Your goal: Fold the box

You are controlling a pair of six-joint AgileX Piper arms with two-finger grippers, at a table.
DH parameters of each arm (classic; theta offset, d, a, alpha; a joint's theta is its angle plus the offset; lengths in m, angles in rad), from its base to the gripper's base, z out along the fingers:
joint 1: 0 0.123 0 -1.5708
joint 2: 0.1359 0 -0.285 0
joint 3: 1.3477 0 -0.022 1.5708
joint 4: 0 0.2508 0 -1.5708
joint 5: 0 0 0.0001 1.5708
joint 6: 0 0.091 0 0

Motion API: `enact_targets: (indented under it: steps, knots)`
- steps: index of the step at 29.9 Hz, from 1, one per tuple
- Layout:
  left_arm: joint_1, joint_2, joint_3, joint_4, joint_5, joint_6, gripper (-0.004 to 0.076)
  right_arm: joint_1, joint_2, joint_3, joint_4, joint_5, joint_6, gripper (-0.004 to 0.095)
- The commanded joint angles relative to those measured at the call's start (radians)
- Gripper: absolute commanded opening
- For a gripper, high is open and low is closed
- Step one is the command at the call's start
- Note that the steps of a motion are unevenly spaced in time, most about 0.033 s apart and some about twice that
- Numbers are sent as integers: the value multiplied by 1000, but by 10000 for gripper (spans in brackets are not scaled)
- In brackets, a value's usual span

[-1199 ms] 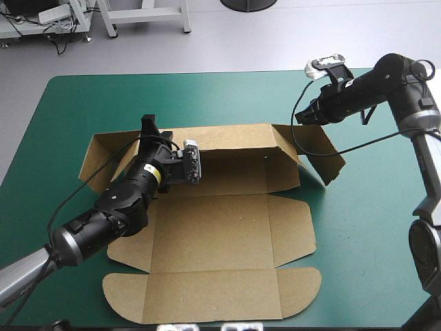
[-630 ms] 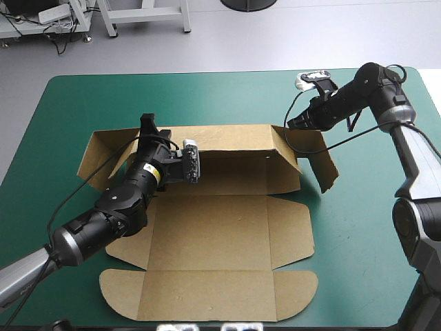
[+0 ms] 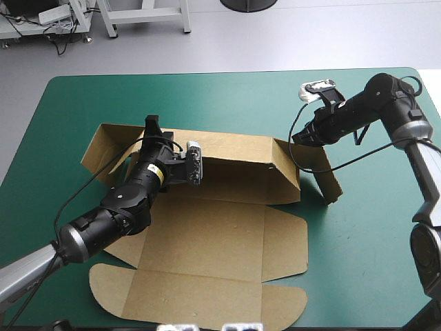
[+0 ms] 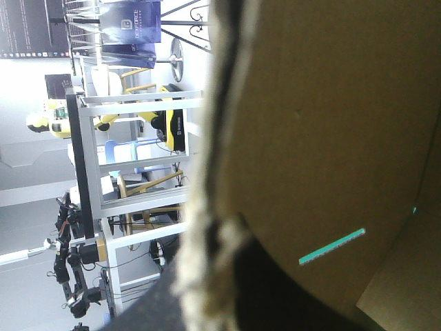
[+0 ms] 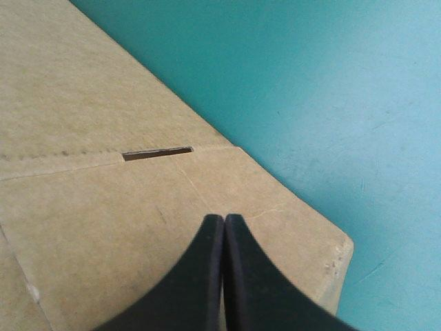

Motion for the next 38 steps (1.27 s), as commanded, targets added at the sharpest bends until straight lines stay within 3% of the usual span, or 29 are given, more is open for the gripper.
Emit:
enact_targets:
  steps: [1, 7, 11, 19, 24, 38]
  knots:
    - [5, -23, -29, 36, 23, -15, -9, 2, -60, 0, 44, 38, -25, -18]
    - [5, -23, -47, 46, 25, -29, -9, 2, -87, 0, 108, 38, -58, -18]
    - [5, -23, -70, 51, 42, -39, -9, 2, -89, -2, 64, 38, -27, -18]
    - [5, -23, -78, 129, 111, -71, -9, 11, -102, -2, 114, 38, -42, -18]
    - [5, -21, -78, 132, 100, -143, -6, 45, -106, -2, 114, 38, -67, -18]
    - [5, -21, -78, 114, 91, -152, -3, 70, -110, 44, 69, -9, -279, -18]
